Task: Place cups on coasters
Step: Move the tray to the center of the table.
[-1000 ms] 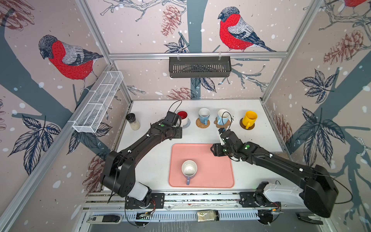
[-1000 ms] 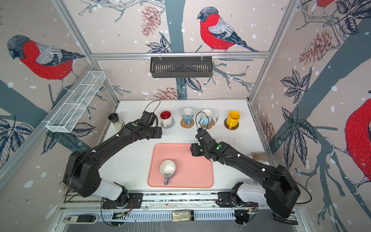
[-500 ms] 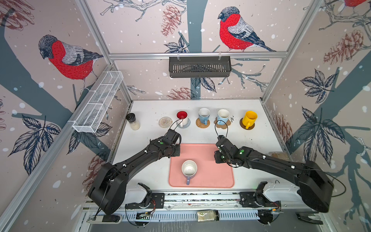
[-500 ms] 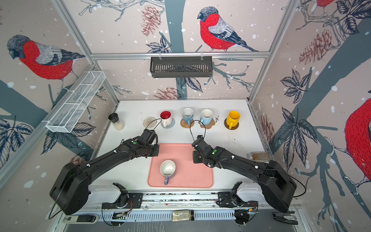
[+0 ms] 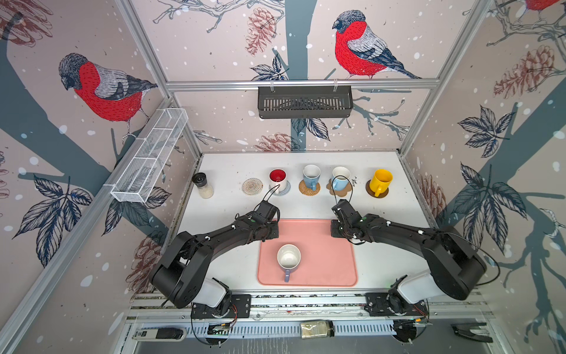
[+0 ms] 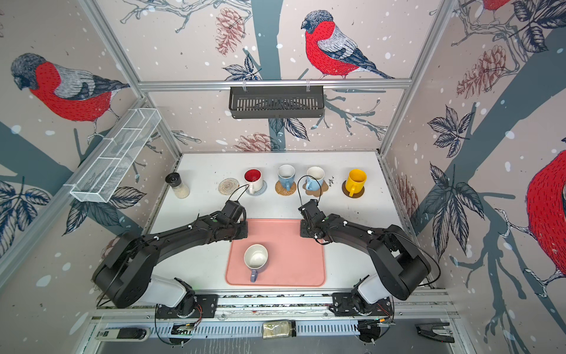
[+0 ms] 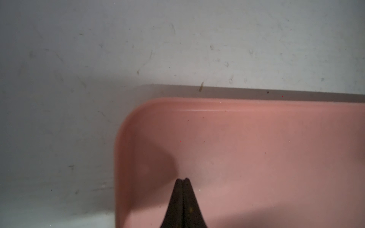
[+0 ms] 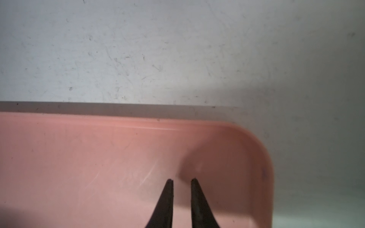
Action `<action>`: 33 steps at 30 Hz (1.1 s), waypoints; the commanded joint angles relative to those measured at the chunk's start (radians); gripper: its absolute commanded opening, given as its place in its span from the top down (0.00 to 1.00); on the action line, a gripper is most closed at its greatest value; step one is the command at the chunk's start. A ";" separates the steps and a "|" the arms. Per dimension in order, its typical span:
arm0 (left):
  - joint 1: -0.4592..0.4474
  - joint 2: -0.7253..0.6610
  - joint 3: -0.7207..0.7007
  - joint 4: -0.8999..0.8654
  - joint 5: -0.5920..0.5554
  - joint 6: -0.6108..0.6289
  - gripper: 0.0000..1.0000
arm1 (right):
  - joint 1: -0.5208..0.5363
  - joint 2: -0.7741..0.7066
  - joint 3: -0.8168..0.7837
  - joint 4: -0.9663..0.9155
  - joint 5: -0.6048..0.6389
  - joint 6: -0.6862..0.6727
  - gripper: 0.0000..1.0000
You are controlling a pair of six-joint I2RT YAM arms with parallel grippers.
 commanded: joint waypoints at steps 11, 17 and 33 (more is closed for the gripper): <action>0.013 0.094 0.061 0.101 -0.044 -0.013 1.00 | -0.059 0.094 0.051 0.090 0.005 -0.056 0.82; 0.037 0.147 0.096 0.114 -0.036 -0.001 1.00 | -0.084 0.146 0.086 0.100 -0.007 -0.076 0.82; 0.085 0.259 0.212 0.124 -0.025 0.022 1.00 | -0.127 0.238 0.160 0.122 -0.054 -0.086 0.82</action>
